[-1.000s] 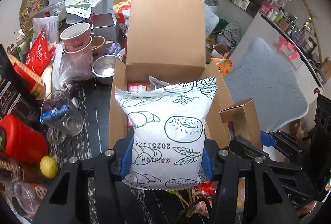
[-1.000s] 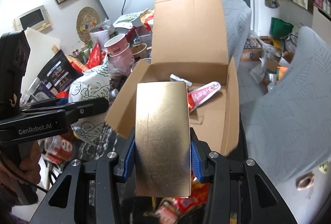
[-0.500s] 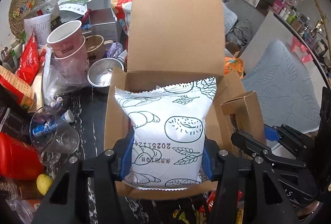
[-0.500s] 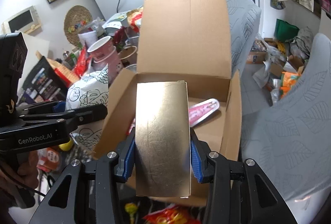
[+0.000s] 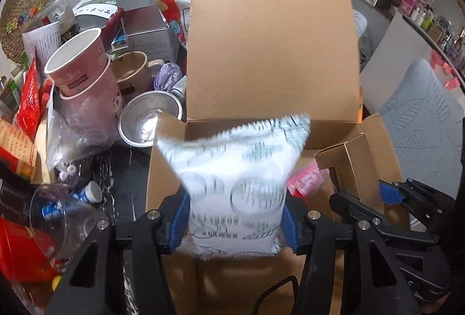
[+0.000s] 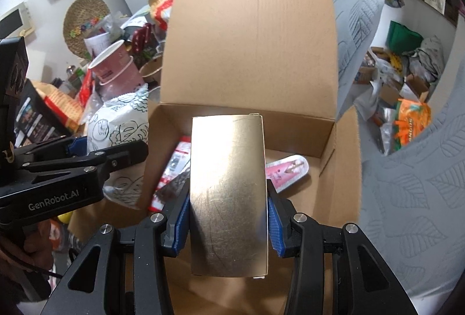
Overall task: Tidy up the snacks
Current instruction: 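Open both tools to drop the bread bag and gold box into the box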
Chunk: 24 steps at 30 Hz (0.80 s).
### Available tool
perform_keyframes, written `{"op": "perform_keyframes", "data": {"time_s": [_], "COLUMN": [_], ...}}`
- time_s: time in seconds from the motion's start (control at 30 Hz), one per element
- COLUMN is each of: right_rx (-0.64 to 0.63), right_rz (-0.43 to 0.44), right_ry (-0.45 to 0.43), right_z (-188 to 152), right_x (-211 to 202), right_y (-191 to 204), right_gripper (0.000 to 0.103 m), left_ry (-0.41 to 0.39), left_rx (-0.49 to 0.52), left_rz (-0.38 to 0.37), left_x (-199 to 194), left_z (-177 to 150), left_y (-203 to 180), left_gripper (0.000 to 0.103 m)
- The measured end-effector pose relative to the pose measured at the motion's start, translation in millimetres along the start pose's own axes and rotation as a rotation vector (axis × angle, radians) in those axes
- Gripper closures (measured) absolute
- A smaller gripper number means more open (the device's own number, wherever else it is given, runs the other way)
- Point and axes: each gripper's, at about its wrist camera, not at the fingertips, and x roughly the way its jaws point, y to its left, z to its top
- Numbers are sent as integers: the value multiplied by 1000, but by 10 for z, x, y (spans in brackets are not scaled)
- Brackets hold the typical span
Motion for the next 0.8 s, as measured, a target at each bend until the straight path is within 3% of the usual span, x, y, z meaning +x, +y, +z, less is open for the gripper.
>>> {"op": "perform_keyframes", "data": {"time_s": [0.3, 0.53, 0.8], "right_rx": [-6, 43, 25], "right_rz": [-23, -71, -121], "right_ry": [42, 112, 149], "right_z": [96, 133, 127], "right_x": [239, 397, 380], "right_y": [46, -55, -38], "right_gripper": [59, 58, 56], "left_ry": [50, 60, 87], "left_rx": [-12, 22, 34], "left_rz": [22, 71, 74], "left_x": [286, 351, 300], "left_z": [60, 120, 112], "left_y": [29, -43, -111], "left_gripper": [50, 50, 49]}}
